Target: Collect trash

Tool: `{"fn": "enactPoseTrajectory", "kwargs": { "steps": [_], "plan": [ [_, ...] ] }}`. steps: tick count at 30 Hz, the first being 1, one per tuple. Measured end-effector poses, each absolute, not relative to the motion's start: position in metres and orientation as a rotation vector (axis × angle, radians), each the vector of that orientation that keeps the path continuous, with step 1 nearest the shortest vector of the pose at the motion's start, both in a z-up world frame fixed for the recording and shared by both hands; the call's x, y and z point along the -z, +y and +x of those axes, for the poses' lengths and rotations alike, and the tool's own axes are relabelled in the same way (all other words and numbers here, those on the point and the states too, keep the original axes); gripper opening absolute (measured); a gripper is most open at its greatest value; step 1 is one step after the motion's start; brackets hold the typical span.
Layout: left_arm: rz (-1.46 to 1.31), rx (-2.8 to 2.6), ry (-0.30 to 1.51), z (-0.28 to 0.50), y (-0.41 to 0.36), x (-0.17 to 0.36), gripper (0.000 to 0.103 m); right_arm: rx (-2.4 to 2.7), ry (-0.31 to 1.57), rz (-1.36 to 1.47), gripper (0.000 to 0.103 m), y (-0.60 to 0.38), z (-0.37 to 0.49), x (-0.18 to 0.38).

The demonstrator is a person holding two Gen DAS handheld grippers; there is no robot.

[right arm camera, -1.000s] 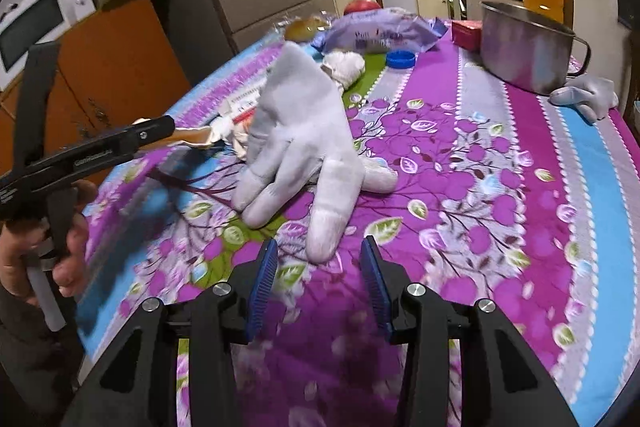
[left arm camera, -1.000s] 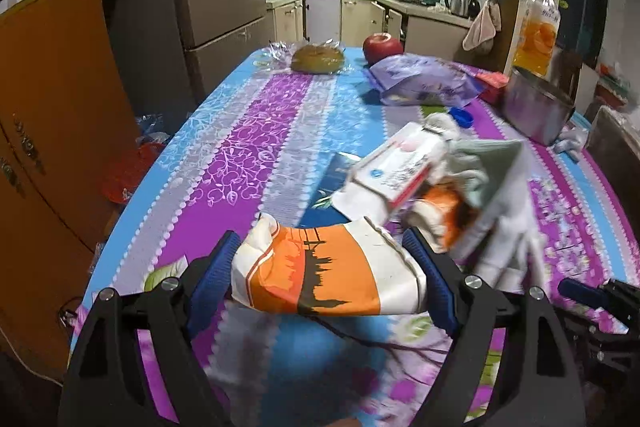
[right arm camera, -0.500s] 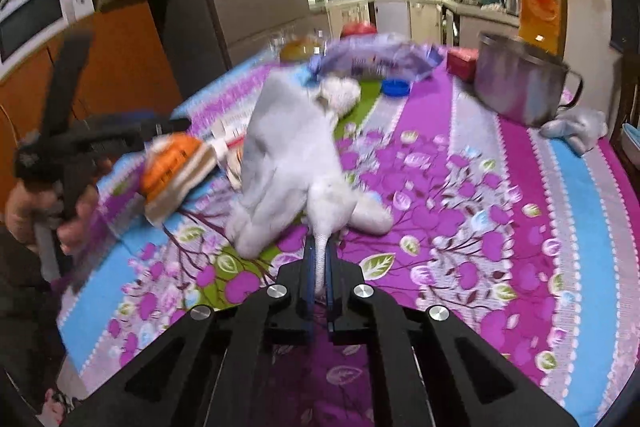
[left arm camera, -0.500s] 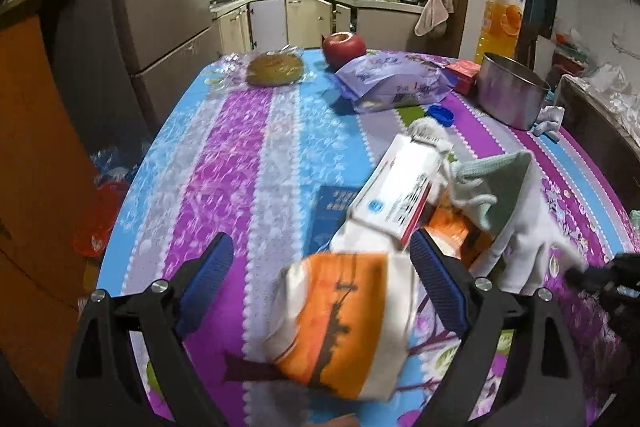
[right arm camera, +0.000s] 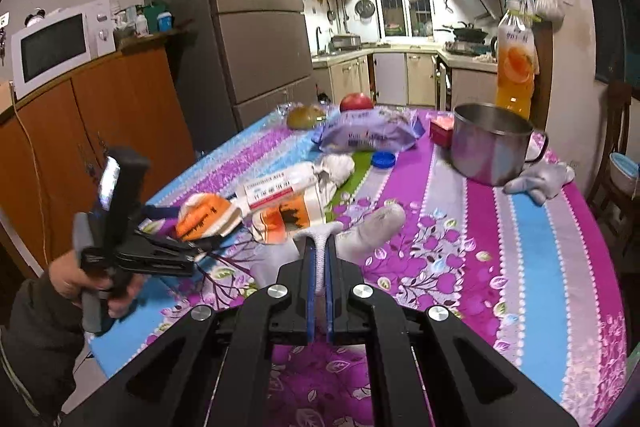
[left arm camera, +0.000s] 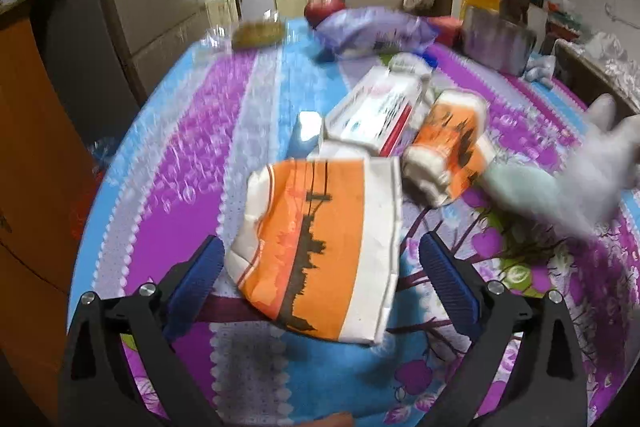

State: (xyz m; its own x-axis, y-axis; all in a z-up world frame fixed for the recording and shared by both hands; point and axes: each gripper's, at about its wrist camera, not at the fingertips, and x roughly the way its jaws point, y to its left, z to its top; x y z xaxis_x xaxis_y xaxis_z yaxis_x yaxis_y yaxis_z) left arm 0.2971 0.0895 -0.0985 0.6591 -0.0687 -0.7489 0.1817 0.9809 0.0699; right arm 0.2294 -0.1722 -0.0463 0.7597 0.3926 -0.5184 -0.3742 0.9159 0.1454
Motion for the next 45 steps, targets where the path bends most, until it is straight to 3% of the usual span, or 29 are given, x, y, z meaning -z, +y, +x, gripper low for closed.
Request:
{"fn": "enactPoseTrajectory", "kwargs": {
  "steps": [2,4,6,22,27,45],
  "plan": [
    [0.143,0.127,0.827,0.297,0.091,0.097,0.094,-0.415,0.554,0.025,0.004,-0.173,0.221,0.039],
    [0.138,0.101,0.828,0.298,0.093,0.097,0.083,-0.412,0.539,0.021,0.004,-0.173,0.215,0.034],
    [0.117,0.09,0.83,0.297,0.095,0.095,0.082,-0.402,0.525,0.019,0.004,-0.176,0.209,0.031],
    [-0.018,0.016,0.615,0.246,0.098,0.011,0.081,-0.339,0.426,0.013,0.004,-0.203,0.177,0.001],
    [-0.001,0.133,0.569,0.228,0.049,-0.01,0.081,-0.294,0.41,0.012,0.004,-0.221,0.165,-0.005],
    [0.093,0.531,0.592,0.206,-0.173,-0.01,0.082,0.001,0.358,0.038,0.004,-0.352,0.083,-0.031]
  ]
}}
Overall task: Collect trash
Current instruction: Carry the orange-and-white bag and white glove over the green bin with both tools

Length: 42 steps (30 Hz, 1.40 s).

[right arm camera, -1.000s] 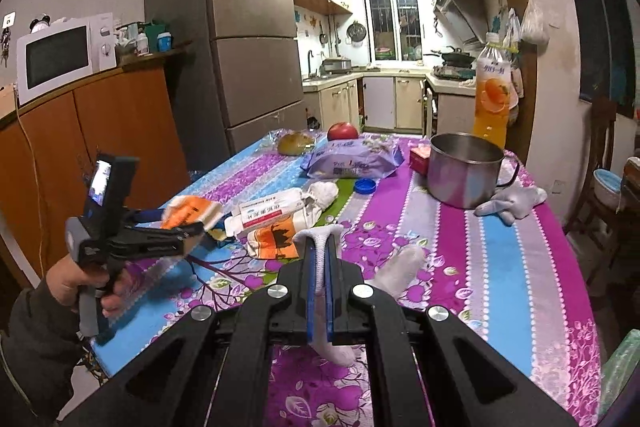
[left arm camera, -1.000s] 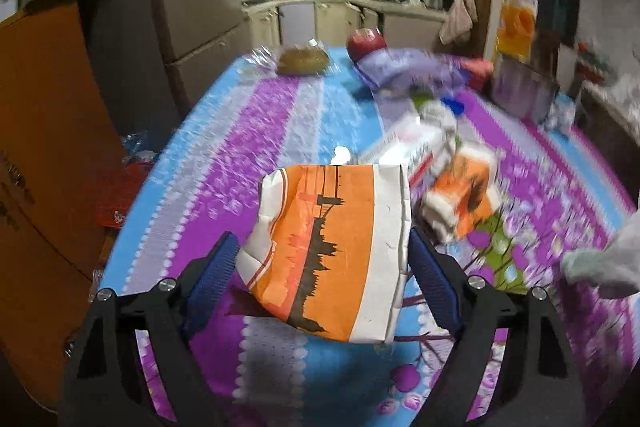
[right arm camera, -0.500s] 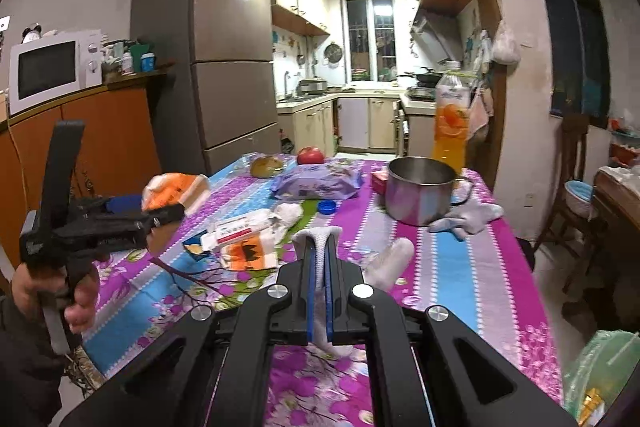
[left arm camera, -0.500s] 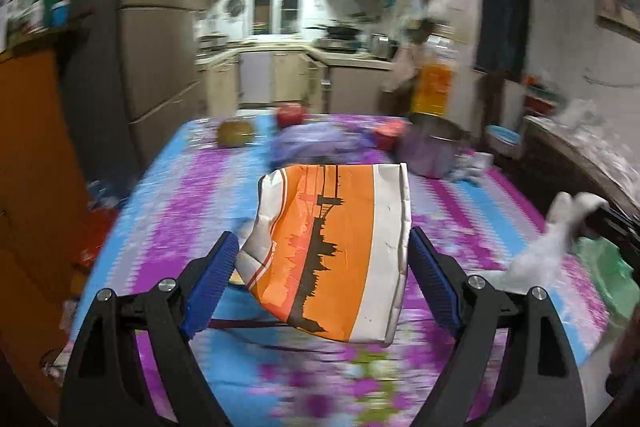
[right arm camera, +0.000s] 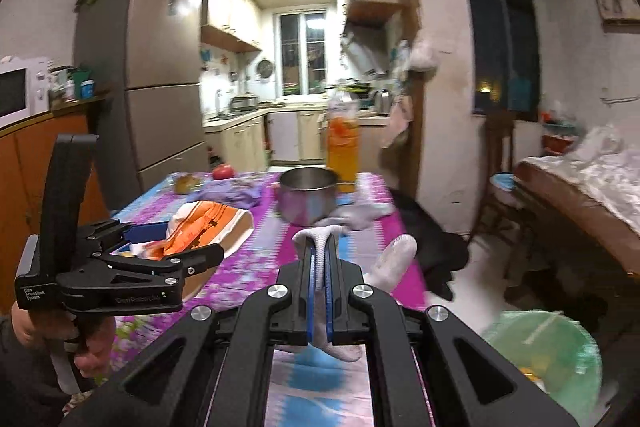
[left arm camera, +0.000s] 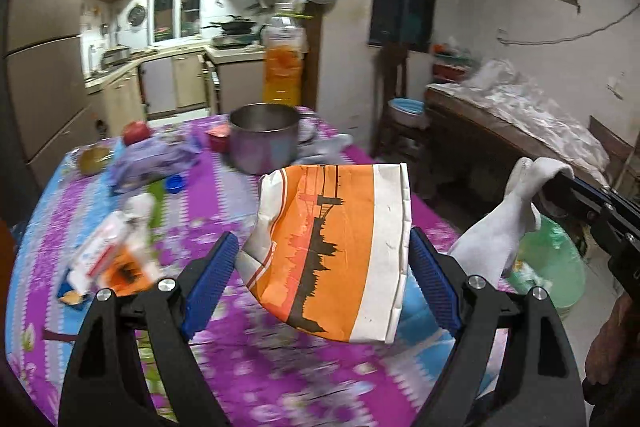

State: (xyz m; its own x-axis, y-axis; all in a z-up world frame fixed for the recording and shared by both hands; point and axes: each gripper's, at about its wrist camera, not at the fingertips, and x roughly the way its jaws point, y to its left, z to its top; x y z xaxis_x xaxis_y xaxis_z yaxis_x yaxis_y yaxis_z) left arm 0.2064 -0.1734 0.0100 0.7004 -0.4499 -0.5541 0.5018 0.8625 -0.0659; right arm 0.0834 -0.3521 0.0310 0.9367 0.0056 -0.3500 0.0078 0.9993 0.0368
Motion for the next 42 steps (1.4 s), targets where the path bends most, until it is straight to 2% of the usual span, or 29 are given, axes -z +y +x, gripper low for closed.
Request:
{"fn": "enactPoseTrajectory", "kwargs": {
  "steps": [21,33,42],
  "plan": [
    [0.203,0.816,0.656,0.157,-0.369,-0.003,0.082,0.361,0.407,0.053,0.004,-0.554,-0.025,-0.045],
    [0.272,0.866,0.715,0.14,-0.437,0.016,0.081,0.426,0.54,0.091,0.004,-0.621,-0.031,-0.01],
    [0.299,0.869,0.757,0.137,-0.455,0.033,0.081,0.428,0.583,0.117,0.004,-0.645,-0.023,0.006]
  ]
}}
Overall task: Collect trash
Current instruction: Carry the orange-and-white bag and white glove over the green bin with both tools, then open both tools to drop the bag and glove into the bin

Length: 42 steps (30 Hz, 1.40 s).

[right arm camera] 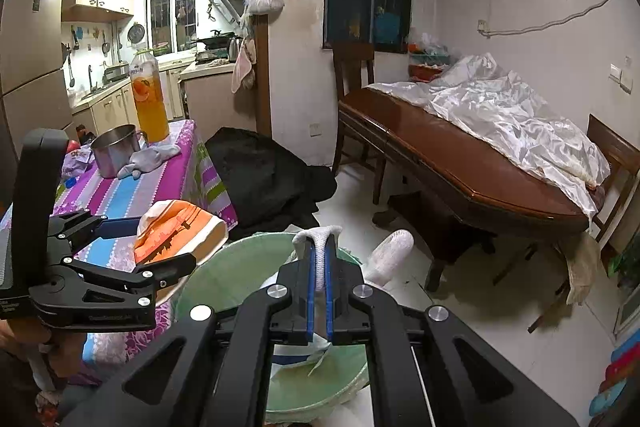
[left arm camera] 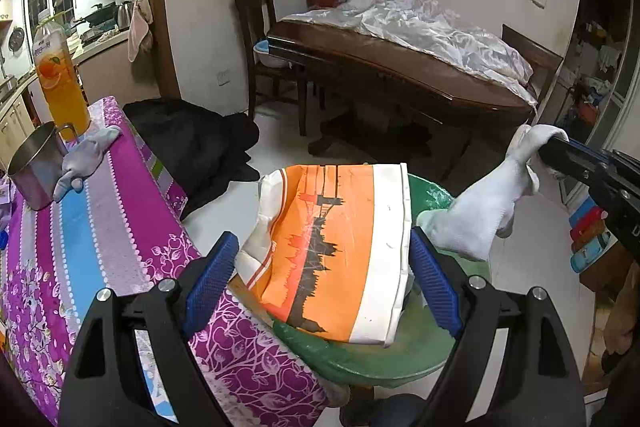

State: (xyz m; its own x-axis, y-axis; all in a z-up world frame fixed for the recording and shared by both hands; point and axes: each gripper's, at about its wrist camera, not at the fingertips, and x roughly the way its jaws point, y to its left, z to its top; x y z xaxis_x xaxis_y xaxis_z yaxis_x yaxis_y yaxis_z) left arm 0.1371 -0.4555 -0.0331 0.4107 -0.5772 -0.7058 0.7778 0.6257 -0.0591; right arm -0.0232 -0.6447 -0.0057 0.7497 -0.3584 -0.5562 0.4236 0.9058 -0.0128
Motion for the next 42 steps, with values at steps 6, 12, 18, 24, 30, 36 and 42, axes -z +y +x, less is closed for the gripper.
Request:
{"fn": "enactPoseTrajectory", "kwargs": {
  "steps": [6,12,18,24,30,36,42],
  "plan": [
    [0.307,0.87,0.759,0.134,-0.461,0.035,0.081,0.424,0.591,0.121,0.004,-0.64,-0.022,0.009],
    [0.316,0.873,0.76,0.134,-0.467,0.036,0.082,0.427,0.596,0.124,0.004,-0.642,-0.02,0.012],
    [0.312,0.894,0.745,0.132,-0.468,0.037,0.098,0.427,0.607,0.135,0.005,-0.643,-0.015,0.016],
    [0.299,0.877,0.746,0.137,-0.466,0.042,0.097,0.441,0.599,0.161,0.009,-0.648,-0.016,0.021],
    [0.299,0.869,0.747,0.138,-0.466,0.044,0.097,0.415,0.602,0.184,0.053,-0.65,-0.015,0.023],
    [0.297,0.861,0.753,0.139,-0.465,0.046,0.097,0.433,0.567,0.199,0.055,-0.651,-0.019,0.018],
    [0.297,0.863,0.744,0.138,-0.461,0.044,0.097,0.43,0.543,0.197,0.06,-0.645,-0.022,0.011]
  ]
}}
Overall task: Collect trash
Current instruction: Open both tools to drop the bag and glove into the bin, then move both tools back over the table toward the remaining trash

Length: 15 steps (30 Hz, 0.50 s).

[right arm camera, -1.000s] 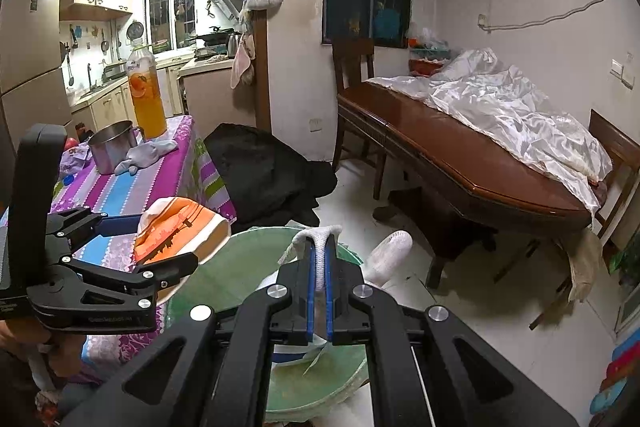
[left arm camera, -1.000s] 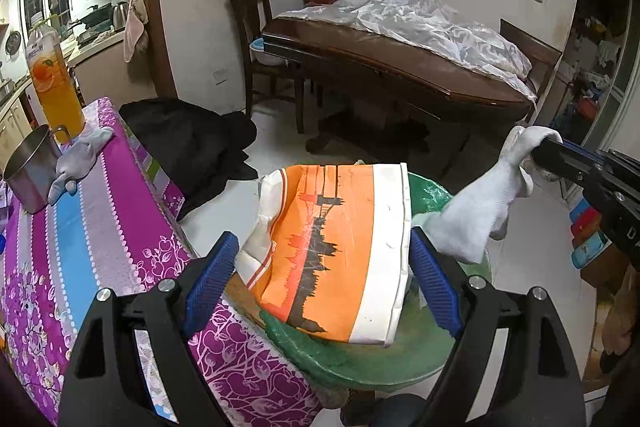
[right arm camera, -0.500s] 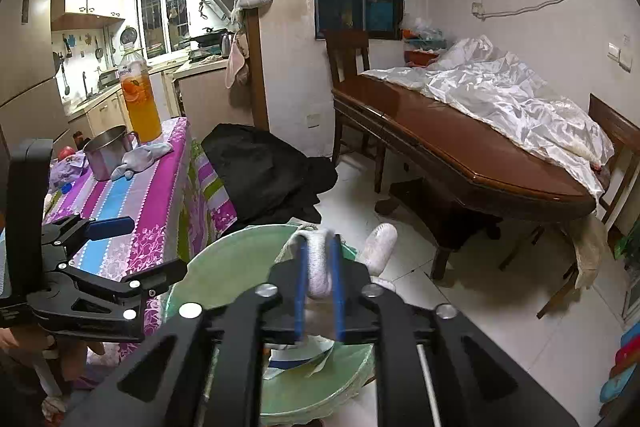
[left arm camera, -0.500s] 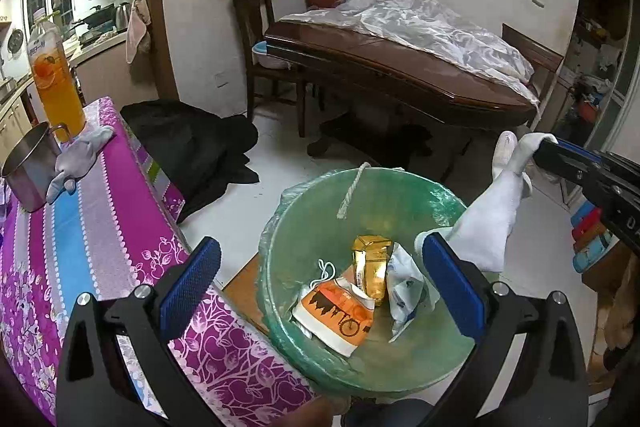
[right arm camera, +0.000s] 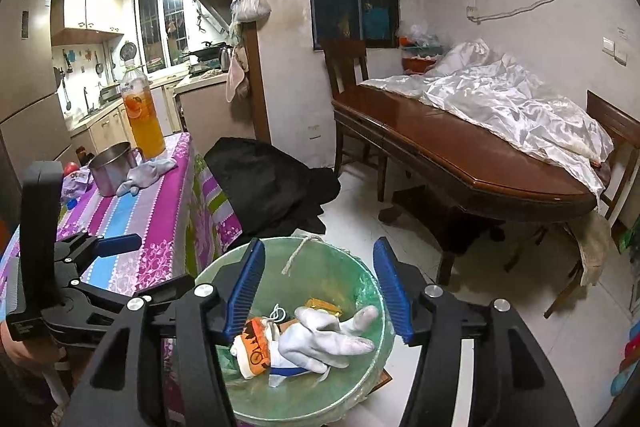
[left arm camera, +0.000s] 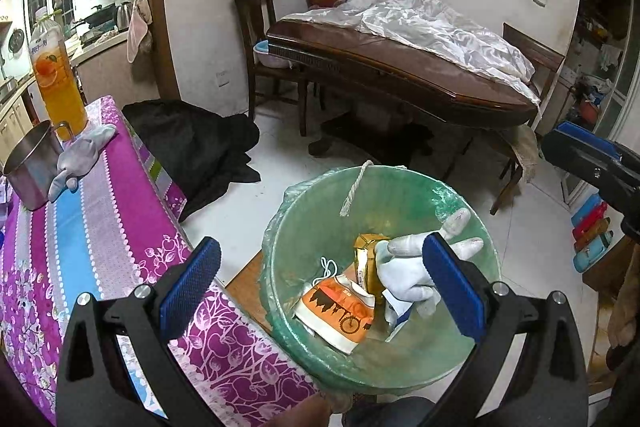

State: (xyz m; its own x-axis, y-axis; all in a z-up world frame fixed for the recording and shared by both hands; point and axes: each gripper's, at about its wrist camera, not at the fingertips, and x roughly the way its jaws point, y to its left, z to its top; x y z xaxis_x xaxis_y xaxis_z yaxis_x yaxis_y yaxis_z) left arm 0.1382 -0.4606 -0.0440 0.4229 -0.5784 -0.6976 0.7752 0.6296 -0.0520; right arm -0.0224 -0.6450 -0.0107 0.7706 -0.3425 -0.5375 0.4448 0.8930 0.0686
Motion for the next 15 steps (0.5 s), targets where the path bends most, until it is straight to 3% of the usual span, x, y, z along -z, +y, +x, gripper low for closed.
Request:
{"fn": "enactPoseTrajectory", "kwargs": {
  "steps": [4,6,15],
  "plan": [
    [0.297,0.854,0.732,0.14,-0.449,0.04,0.097,0.397,0.493,0.186,0.065,-0.628,-0.027,0.001],
    [0.293,0.846,0.718,0.141,-0.437,0.037,0.097,0.368,0.456,0.18,0.074,-0.614,-0.03,-0.004],
    [0.241,0.641,0.689,0.181,-0.319,0.034,0.097,0.146,0.454,0.176,0.08,-0.533,0.007,0.015]
  ]
}}
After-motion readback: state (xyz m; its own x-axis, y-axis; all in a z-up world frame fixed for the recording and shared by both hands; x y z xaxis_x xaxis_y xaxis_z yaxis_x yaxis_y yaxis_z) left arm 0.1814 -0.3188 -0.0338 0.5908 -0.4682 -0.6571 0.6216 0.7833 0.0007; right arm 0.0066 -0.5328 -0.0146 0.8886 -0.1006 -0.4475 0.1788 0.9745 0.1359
